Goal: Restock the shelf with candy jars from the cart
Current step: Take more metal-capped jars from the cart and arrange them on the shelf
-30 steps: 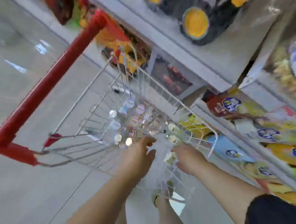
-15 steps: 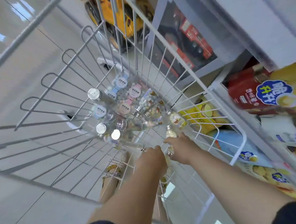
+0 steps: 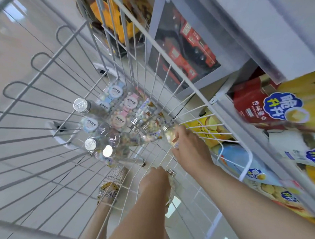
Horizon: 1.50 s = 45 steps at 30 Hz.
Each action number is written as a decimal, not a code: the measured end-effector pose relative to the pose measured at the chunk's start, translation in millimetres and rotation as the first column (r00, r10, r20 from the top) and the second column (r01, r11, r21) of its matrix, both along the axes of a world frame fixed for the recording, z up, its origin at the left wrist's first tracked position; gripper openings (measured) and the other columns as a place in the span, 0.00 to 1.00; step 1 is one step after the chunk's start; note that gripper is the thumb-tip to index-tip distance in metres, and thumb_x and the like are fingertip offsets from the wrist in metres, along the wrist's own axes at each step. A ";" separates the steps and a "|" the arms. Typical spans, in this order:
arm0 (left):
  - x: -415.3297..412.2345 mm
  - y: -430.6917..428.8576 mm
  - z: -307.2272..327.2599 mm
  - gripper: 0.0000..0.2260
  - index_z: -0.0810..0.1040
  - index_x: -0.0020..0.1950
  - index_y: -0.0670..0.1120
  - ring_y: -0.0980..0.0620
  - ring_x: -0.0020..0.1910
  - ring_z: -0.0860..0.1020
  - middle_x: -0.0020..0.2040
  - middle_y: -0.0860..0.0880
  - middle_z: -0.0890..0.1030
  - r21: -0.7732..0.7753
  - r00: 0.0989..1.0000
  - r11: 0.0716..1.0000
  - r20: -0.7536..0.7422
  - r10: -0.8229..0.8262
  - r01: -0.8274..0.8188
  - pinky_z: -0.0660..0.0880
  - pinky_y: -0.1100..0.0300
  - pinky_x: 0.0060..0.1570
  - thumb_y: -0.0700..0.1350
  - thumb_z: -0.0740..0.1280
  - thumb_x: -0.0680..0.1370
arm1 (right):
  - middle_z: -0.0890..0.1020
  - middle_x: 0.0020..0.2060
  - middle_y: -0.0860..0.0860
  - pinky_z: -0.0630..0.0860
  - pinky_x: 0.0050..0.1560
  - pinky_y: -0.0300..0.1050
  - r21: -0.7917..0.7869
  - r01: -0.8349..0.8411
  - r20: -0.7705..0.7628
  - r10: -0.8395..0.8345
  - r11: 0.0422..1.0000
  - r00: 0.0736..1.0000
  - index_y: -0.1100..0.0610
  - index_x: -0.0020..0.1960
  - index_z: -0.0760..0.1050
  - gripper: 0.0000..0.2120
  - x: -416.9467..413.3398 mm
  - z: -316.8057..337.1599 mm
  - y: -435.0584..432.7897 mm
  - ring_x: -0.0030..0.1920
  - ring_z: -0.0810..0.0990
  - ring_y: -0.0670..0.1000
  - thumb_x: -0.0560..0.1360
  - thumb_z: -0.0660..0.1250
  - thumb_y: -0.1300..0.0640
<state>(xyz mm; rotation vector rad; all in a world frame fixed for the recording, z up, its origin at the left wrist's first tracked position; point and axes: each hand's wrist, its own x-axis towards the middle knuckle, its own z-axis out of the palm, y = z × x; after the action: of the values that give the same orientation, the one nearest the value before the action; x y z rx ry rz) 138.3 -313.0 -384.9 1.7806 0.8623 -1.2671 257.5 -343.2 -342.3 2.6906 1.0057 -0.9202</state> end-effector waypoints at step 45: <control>77.5 77.2 535.9 0.08 0.79 0.45 0.52 0.57 0.37 0.80 0.35 0.58 0.80 -0.200 0.503 0.980 0.849 0.162 0.022 0.76 0.55 0.47 0.56 0.69 0.78 | 0.85 0.41 0.48 0.80 0.47 0.39 0.579 0.798 -0.631 -0.528 0.166 0.568 0.55 0.54 0.77 0.21 -28.6 507.7 -120.1 0.44 0.85 0.46 0.65 0.81 0.55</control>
<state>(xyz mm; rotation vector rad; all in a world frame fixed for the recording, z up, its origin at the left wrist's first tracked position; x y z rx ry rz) 215.8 -235.8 151.0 1.8670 0.1927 -0.2264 228.9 -463.4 165.4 4.1530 0.0431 -1.1774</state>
